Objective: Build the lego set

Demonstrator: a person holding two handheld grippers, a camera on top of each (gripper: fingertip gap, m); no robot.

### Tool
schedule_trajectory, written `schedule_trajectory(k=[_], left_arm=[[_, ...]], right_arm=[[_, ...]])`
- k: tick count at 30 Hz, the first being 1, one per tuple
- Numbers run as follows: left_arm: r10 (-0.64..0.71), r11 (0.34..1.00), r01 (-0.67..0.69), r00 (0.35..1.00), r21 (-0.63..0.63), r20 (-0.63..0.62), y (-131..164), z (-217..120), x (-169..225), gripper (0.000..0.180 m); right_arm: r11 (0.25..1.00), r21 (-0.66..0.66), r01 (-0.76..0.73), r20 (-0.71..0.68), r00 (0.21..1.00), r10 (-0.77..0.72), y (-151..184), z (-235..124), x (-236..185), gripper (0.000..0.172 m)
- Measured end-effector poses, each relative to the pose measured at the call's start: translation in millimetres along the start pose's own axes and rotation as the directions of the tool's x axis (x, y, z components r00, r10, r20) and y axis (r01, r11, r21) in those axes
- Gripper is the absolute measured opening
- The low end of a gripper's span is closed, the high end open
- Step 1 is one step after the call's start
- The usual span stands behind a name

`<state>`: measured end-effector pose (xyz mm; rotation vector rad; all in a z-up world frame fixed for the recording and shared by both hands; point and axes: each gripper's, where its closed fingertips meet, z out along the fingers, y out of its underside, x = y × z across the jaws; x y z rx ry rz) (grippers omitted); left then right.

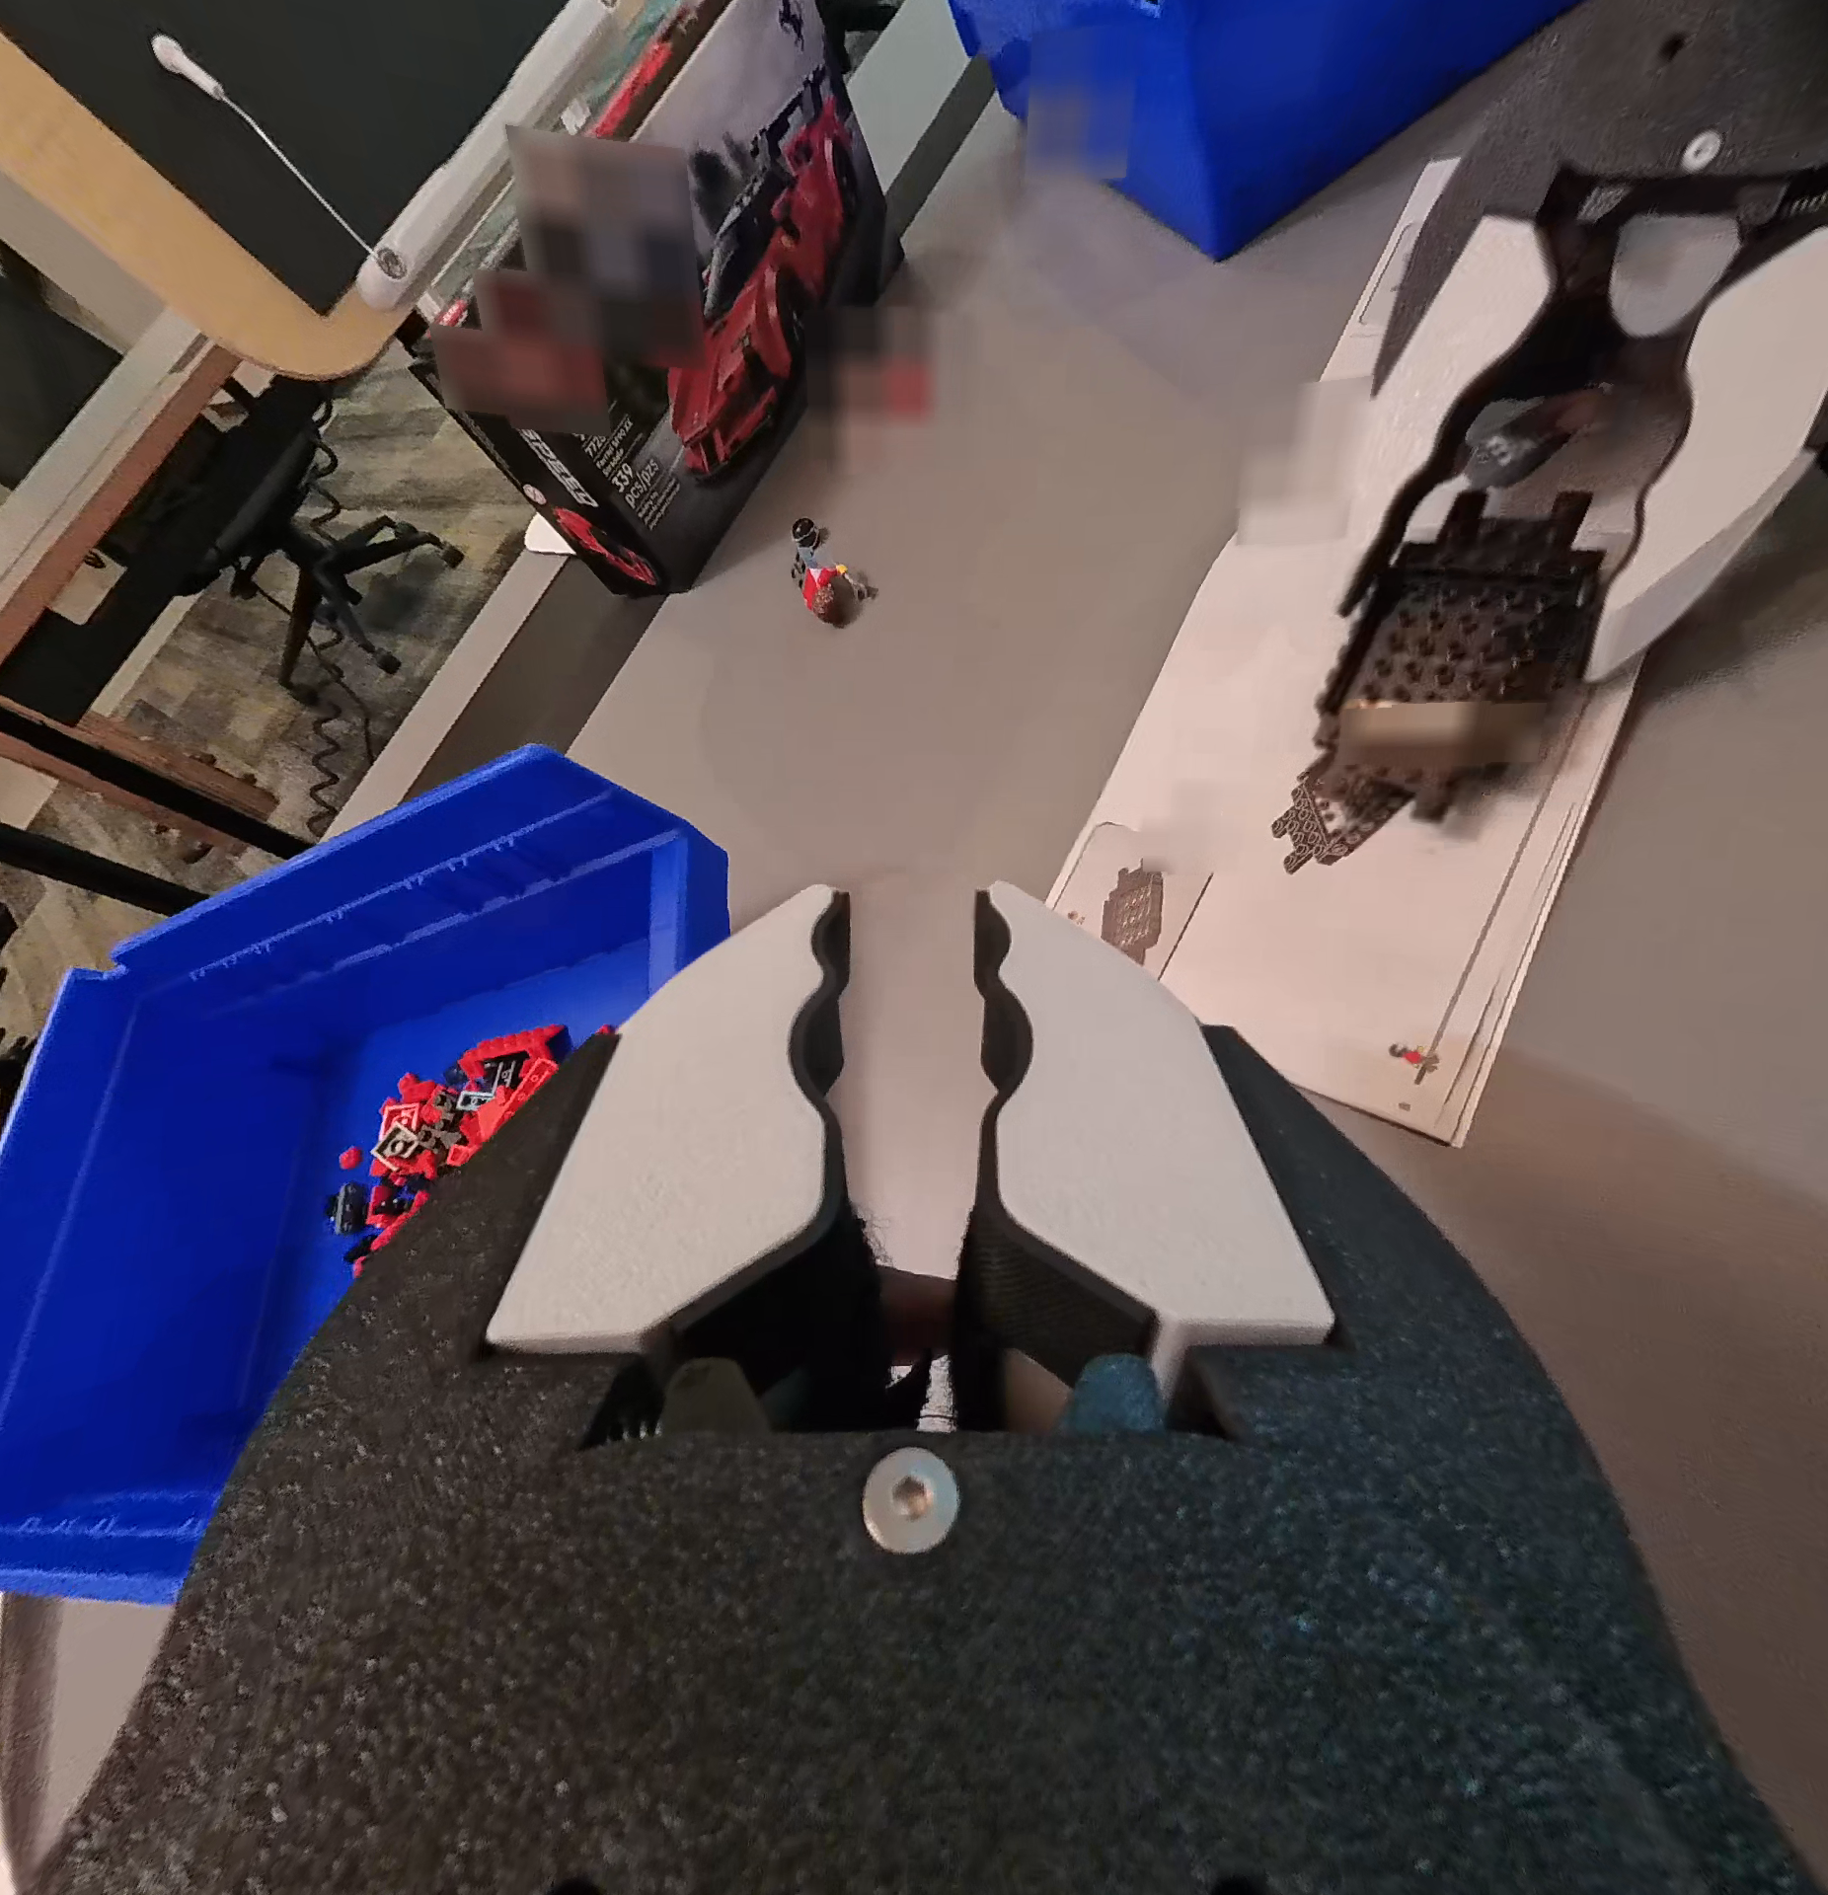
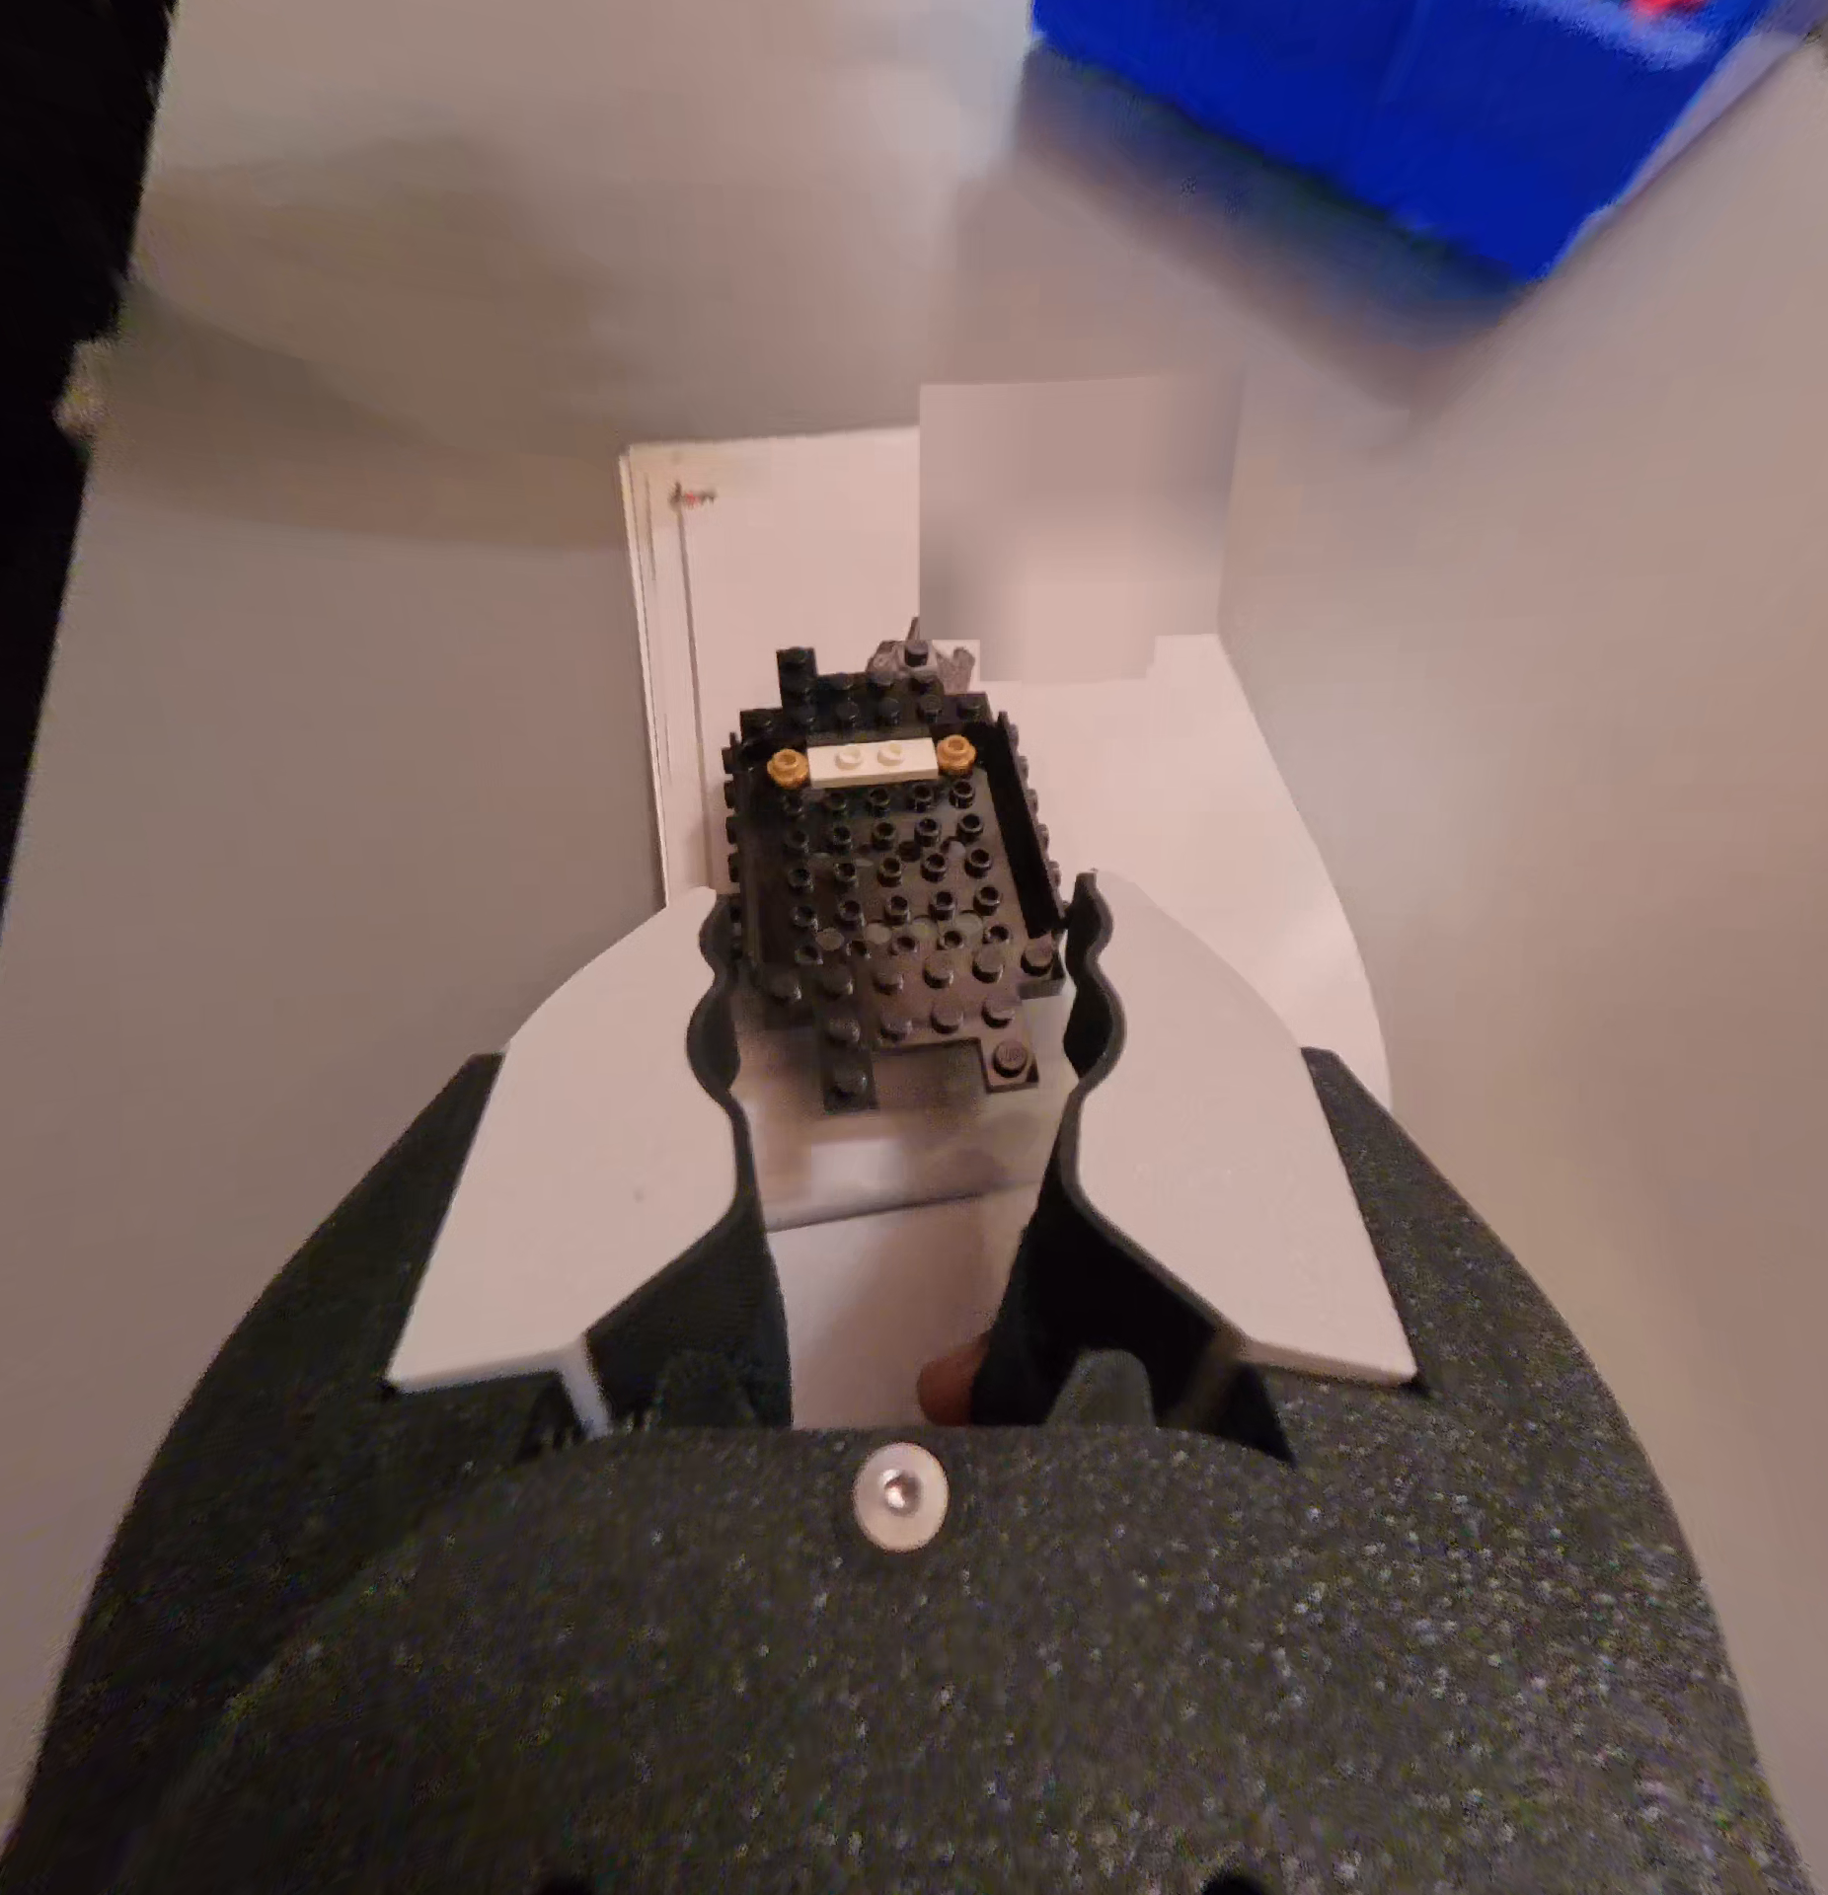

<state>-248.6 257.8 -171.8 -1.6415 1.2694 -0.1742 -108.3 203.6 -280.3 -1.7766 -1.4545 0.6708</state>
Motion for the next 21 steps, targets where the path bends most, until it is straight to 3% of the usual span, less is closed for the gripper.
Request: schedule_trajectory(k=[3, 13, 17, 21], left_arm=[[-0.003, 1.000, 0.003, 1.000, -0.009, -0.011, 2, 2, 1, 0.023], [0.018, 0.997, -0.014, 0.999, 0.074, -0.047, -17, 5, 7, 0.023], [0.037, 0.994, -0.028, 0.996, 0.103, -0.086, -28, 11, 16, 0.023], [0.061, 0.990, -0.043, 0.990, 0.138, -0.127, -40, 13, 26, 0.023]], right_arm=[[0.993, 0.050, -0.105, -0.009, 0.994, 0.106, -5, -17, 7, 0.062], [0.976, 0.193, -0.101, -0.234, 0.961, 0.146, -15, -117, 55, 0.062], [0.991, 0.077, -0.109, -0.255, 0.959, 0.125, 17, -139, 54, 0.062], [0.985, -0.038, -0.167, -0.145, 0.976, 0.160, 63, -126, 32, 0.062]])
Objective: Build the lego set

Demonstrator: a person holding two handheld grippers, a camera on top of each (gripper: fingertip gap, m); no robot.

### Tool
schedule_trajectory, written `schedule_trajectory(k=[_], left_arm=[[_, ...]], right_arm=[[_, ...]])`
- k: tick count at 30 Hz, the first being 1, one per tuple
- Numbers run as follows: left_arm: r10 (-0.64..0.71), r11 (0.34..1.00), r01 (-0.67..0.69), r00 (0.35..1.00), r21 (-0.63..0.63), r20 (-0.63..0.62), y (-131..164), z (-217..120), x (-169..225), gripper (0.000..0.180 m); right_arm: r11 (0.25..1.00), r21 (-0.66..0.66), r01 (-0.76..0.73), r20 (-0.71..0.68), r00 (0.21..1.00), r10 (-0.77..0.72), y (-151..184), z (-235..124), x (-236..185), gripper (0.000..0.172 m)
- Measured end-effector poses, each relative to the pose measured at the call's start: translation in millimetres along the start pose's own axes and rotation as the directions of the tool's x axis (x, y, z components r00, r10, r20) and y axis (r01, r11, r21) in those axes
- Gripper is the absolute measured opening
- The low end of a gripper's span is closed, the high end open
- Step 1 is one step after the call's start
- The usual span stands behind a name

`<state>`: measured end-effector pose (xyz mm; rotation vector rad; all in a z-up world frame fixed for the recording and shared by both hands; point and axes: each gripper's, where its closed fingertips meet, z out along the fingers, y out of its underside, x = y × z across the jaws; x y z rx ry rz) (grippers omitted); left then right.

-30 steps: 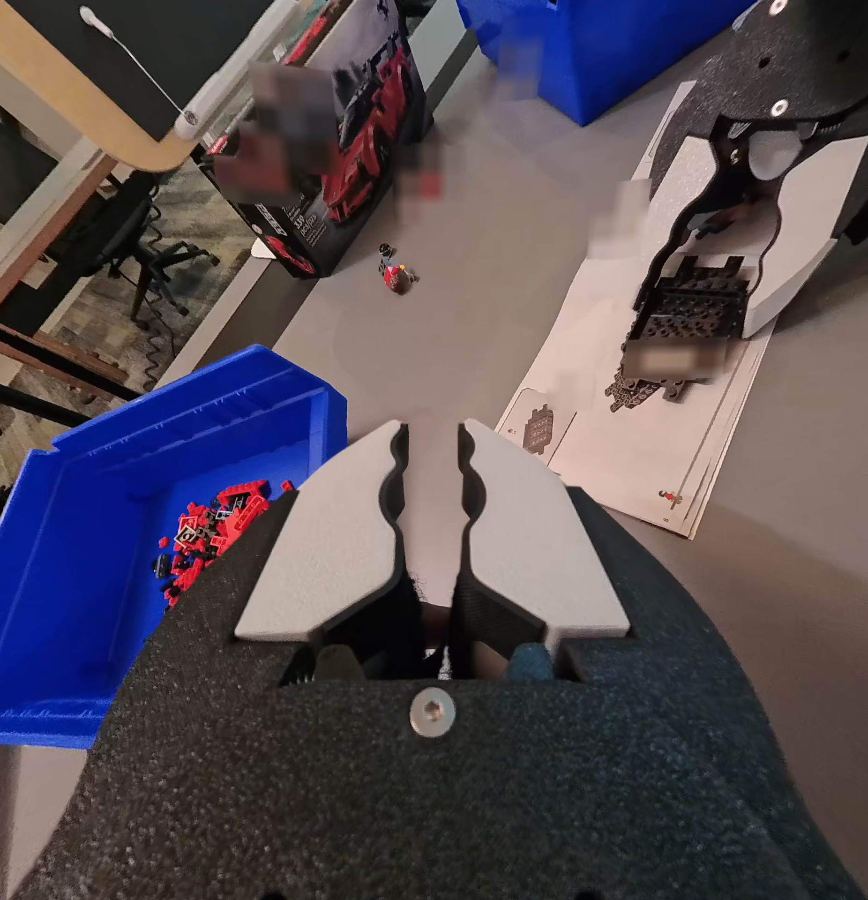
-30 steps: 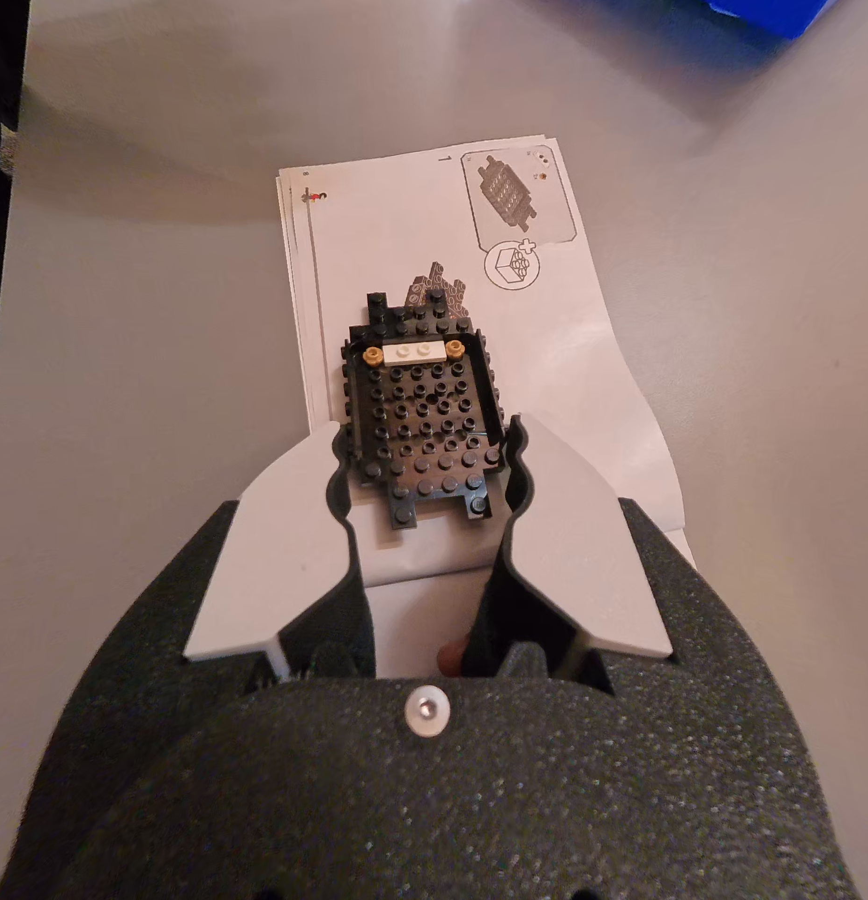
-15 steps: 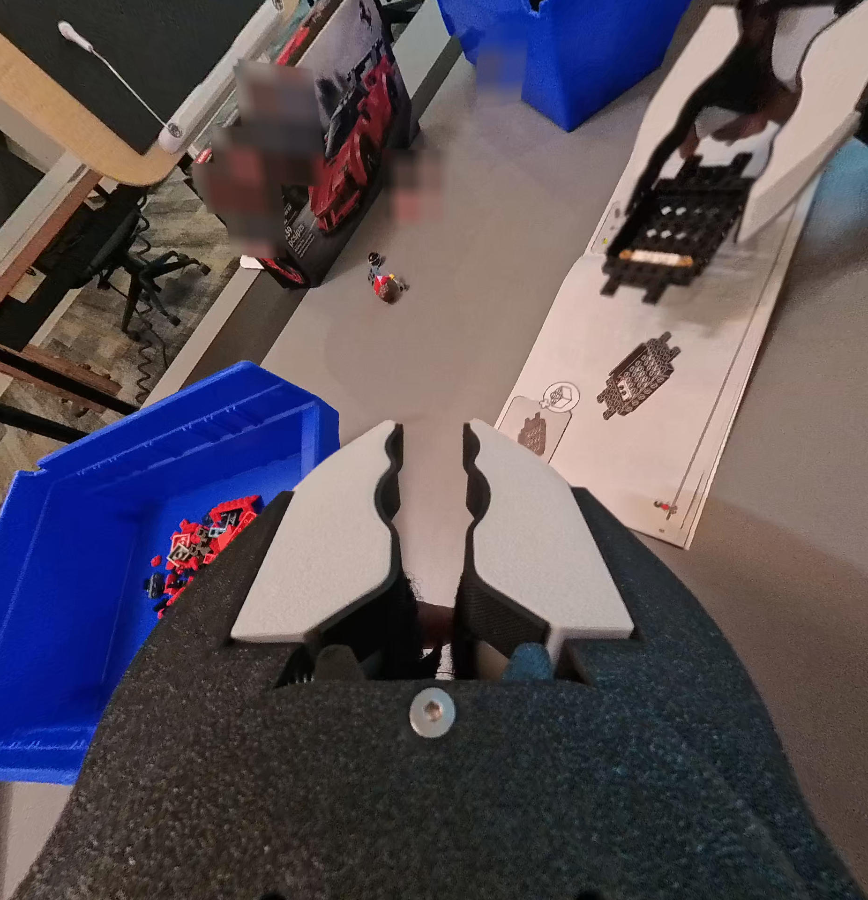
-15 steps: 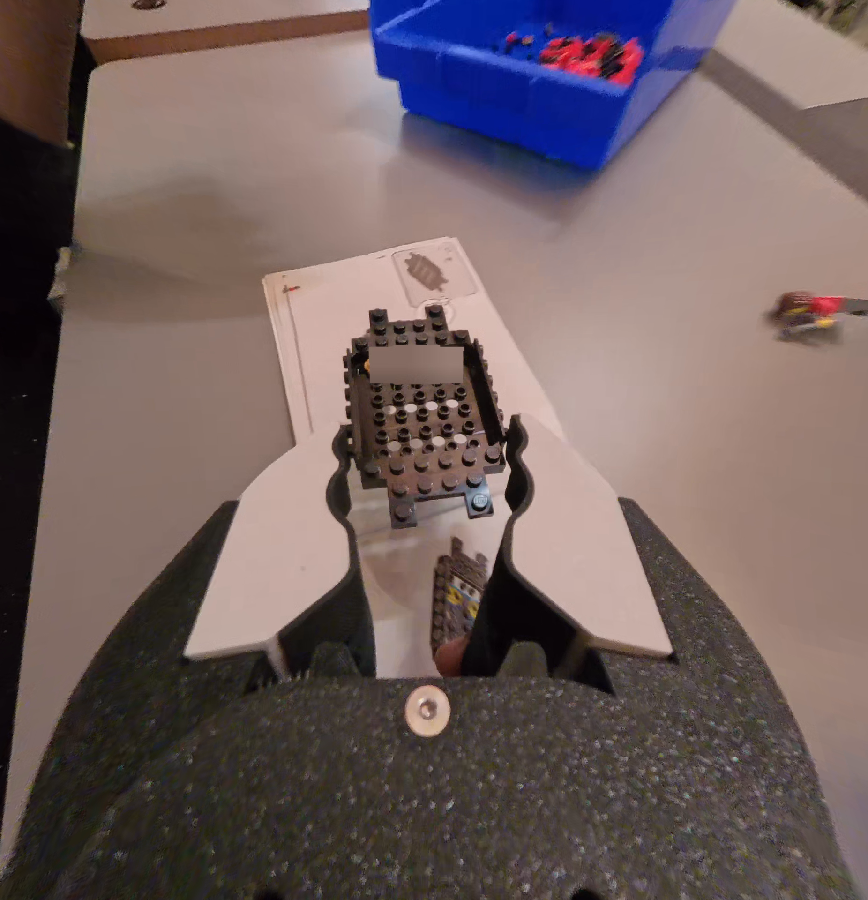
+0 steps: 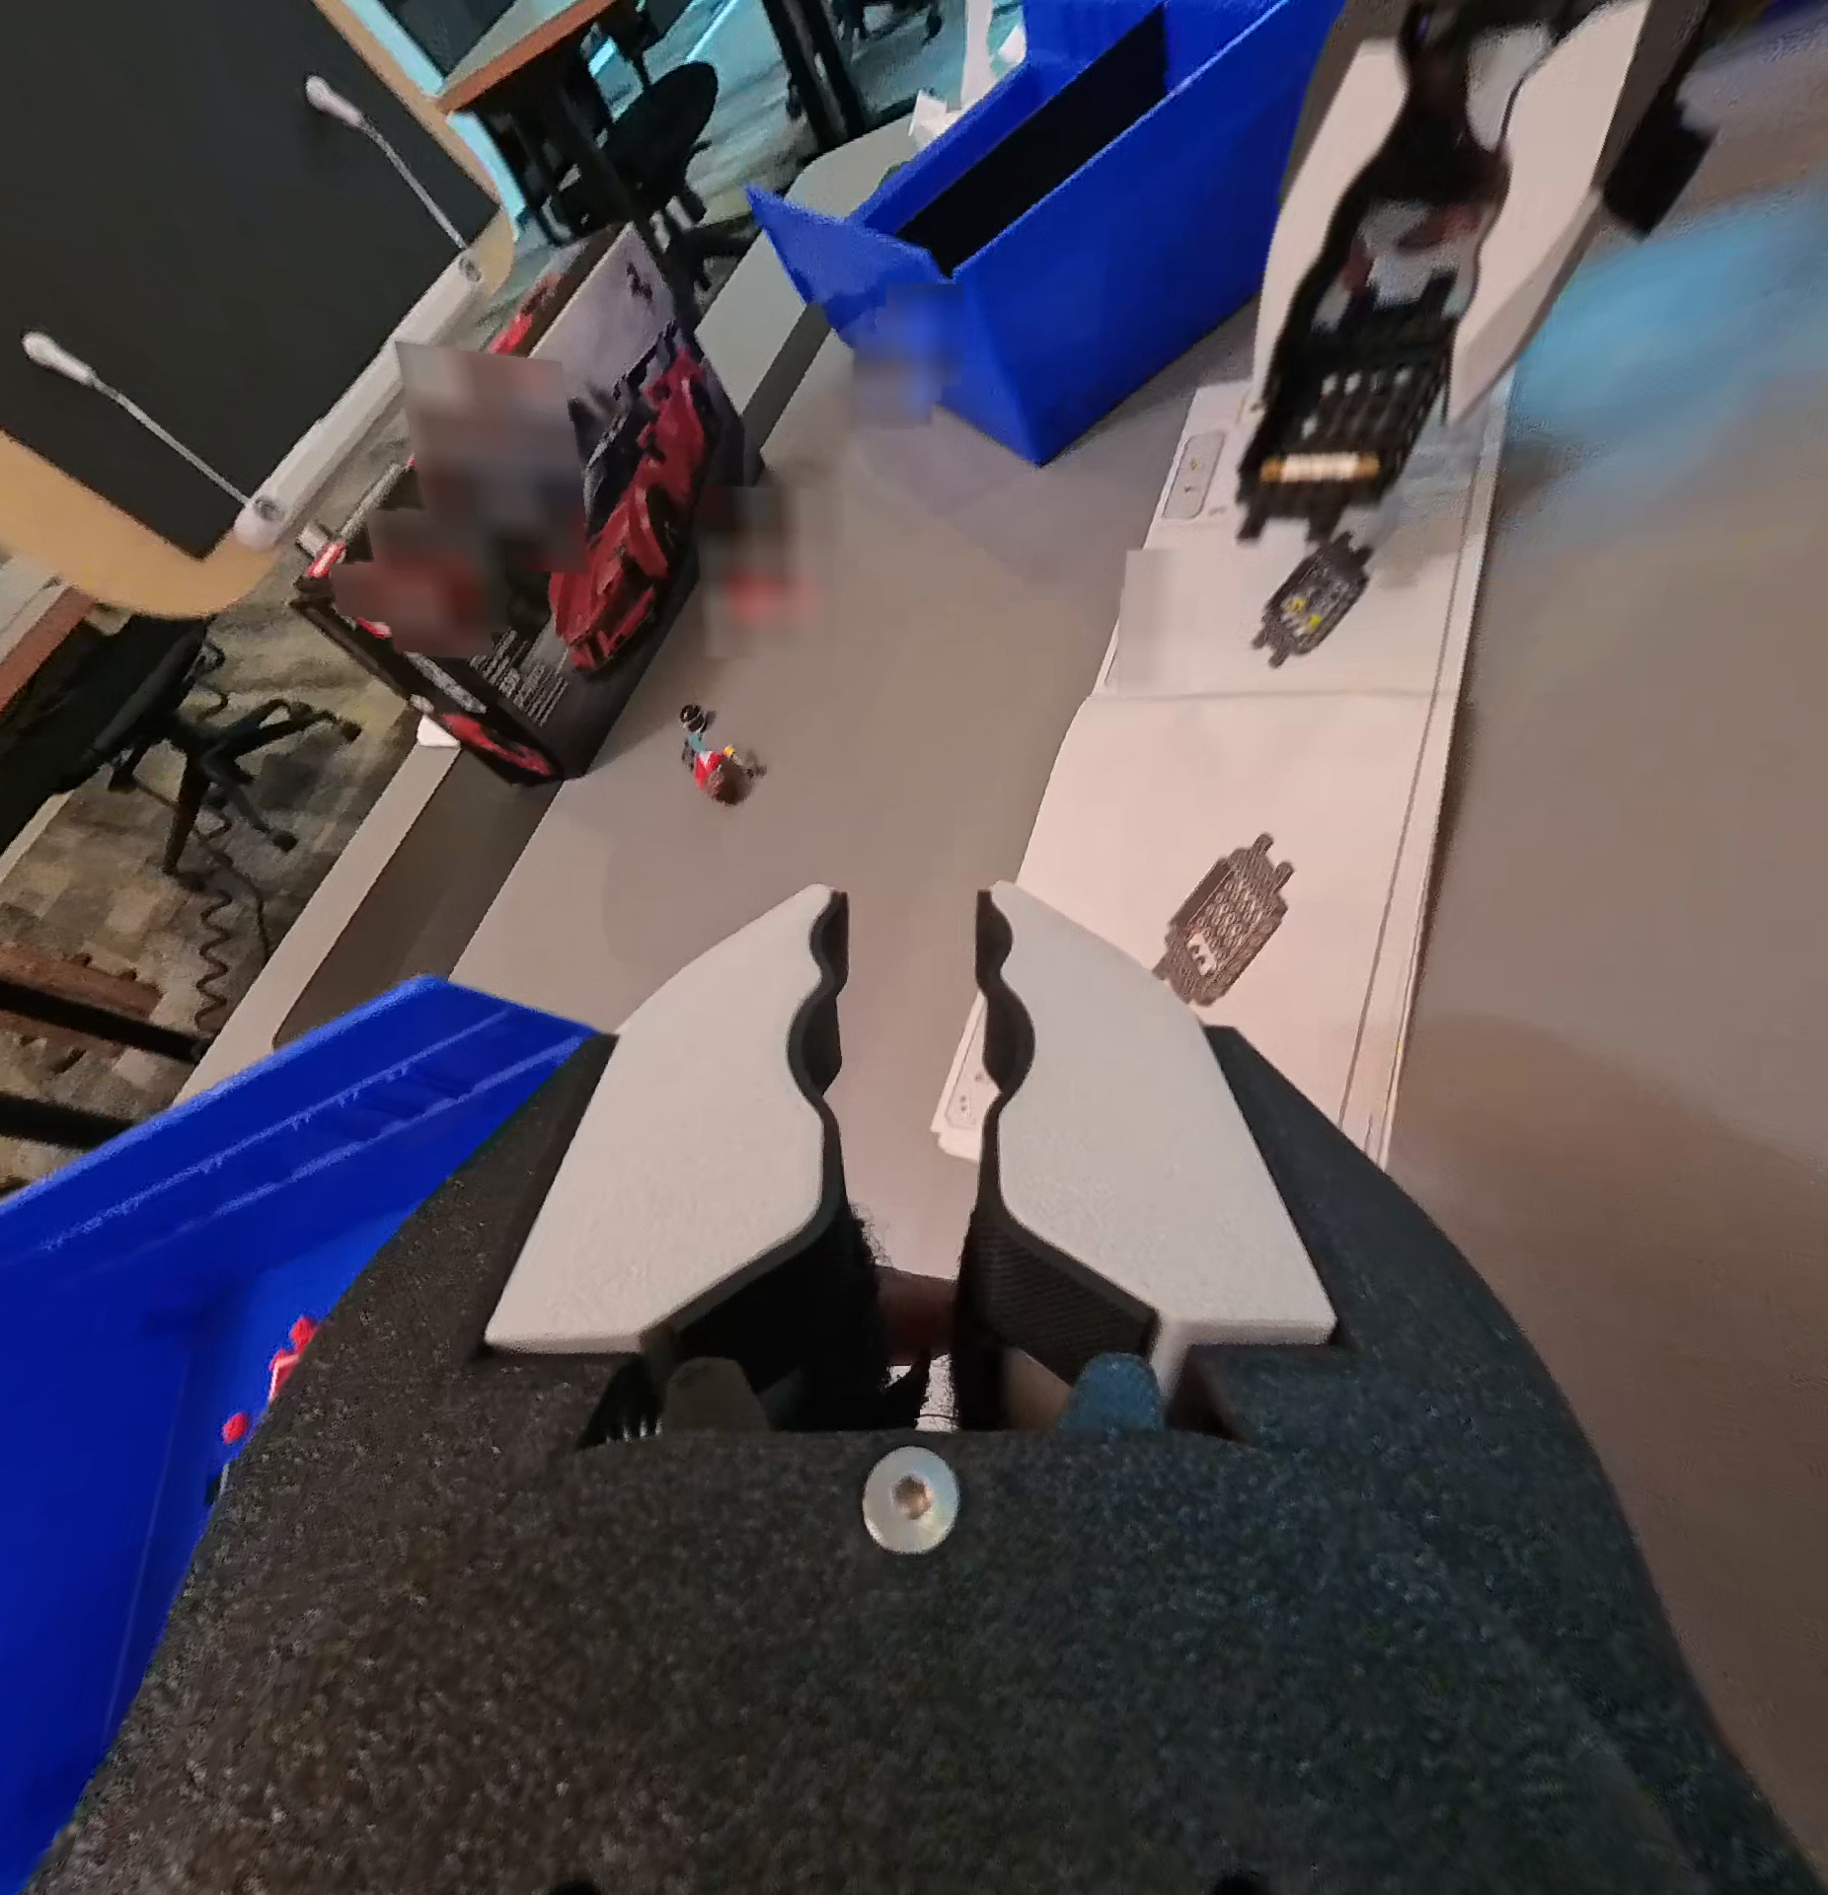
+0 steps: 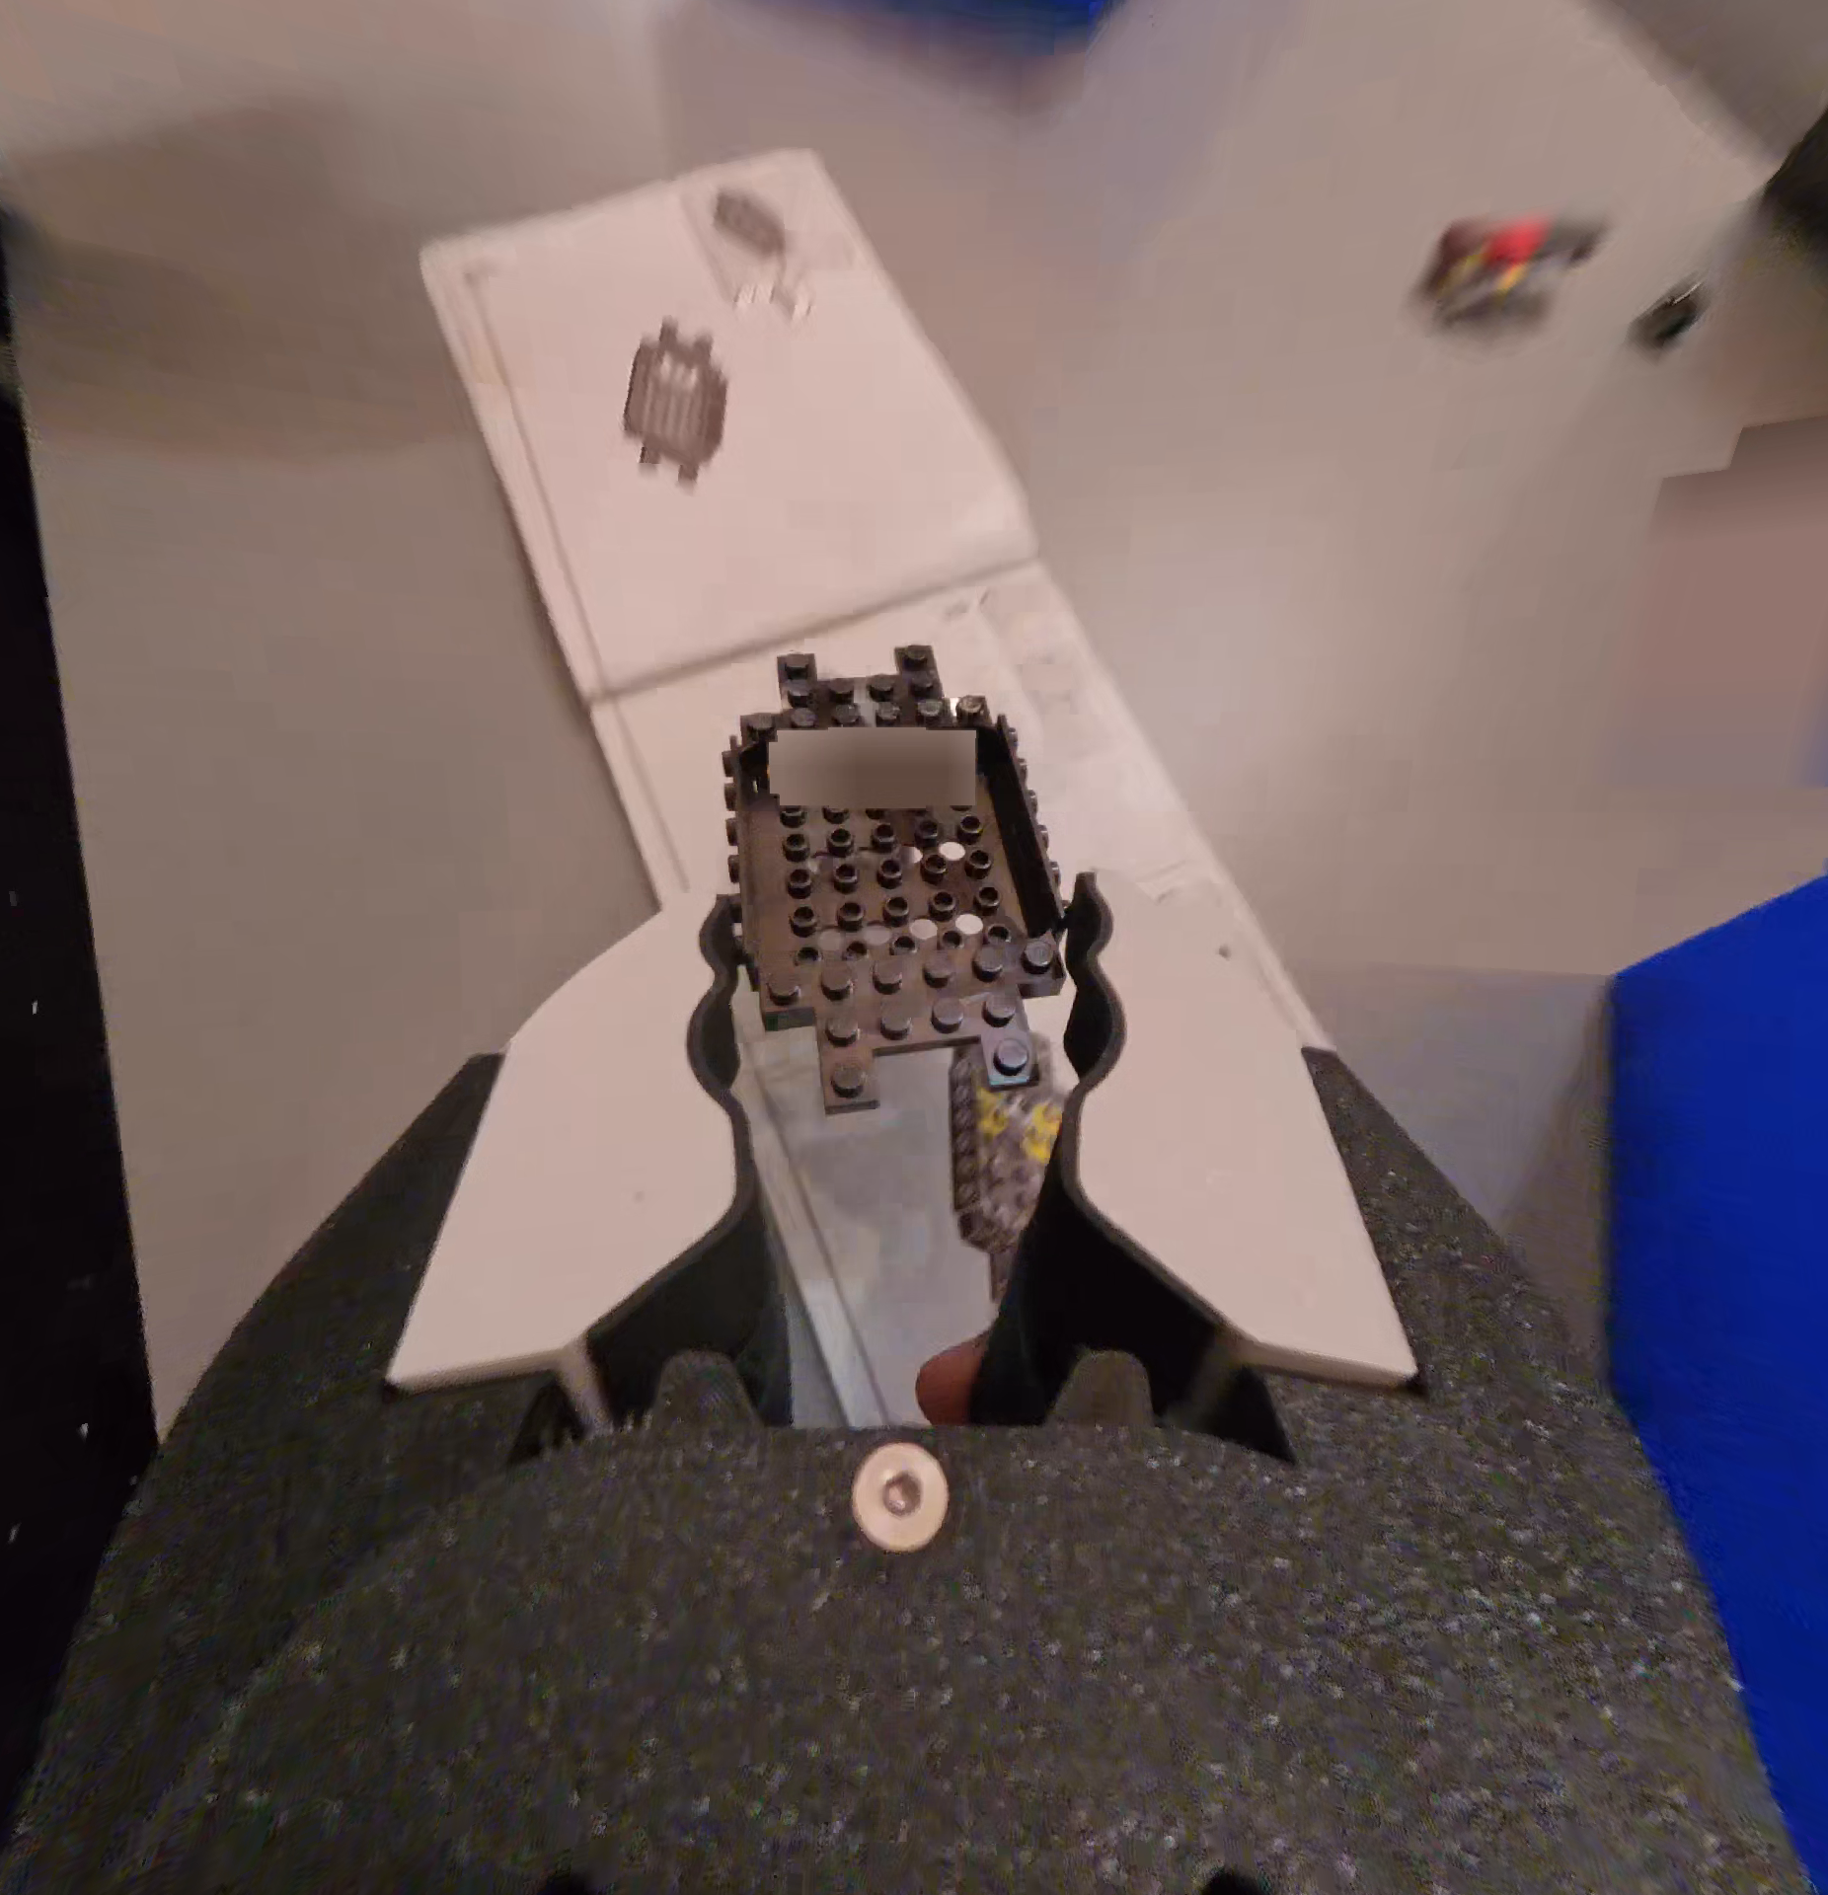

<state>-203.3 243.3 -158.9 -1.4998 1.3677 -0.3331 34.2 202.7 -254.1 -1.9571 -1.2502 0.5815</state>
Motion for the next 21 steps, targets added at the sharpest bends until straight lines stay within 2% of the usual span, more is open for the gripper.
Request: schedule_trajectory(k=[3, 10, 14, 16, 21], left_arm=[[0.016, 0.999, -0.014, 0.999, 0.044, -0.032, -12, 5, 7, 0.023], [0.048, 0.997, -0.042, 0.993, 0.058, -0.108, -24, 25, 22, 0.024], [0.061, 0.998, -0.054, 0.986, 0.044, -0.158, -25, 38, 31, 0.025], [0.067, 0.997, -0.062, 0.982, 0.039, -0.175, -25, 42, 35, 0.026], [0.078, 0.997, -0.074, 0.980, 0.026, -0.185, -25, 47, 39, 0.027]], right_arm=[[0.998, -0.053, 0.037, 0.061, 0.998, -0.034, 20, 12, -10, 0.061], [0.985, -0.129, 0.114, 0.119, 0.988, -0.099, 25, 28, -12, 0.061], [0.974, -0.186, 0.126, 0.123, 0.987, -0.104, 29, 23, -10, 0.064], [0.972, -0.184, 0.146, 0.123, 0.984, -0.125, 31, 20, -11, 0.058], [0.969, -0.180, 0.167, 0.122, 0.982, -0.147, 37, 12, -13, 0.057]])
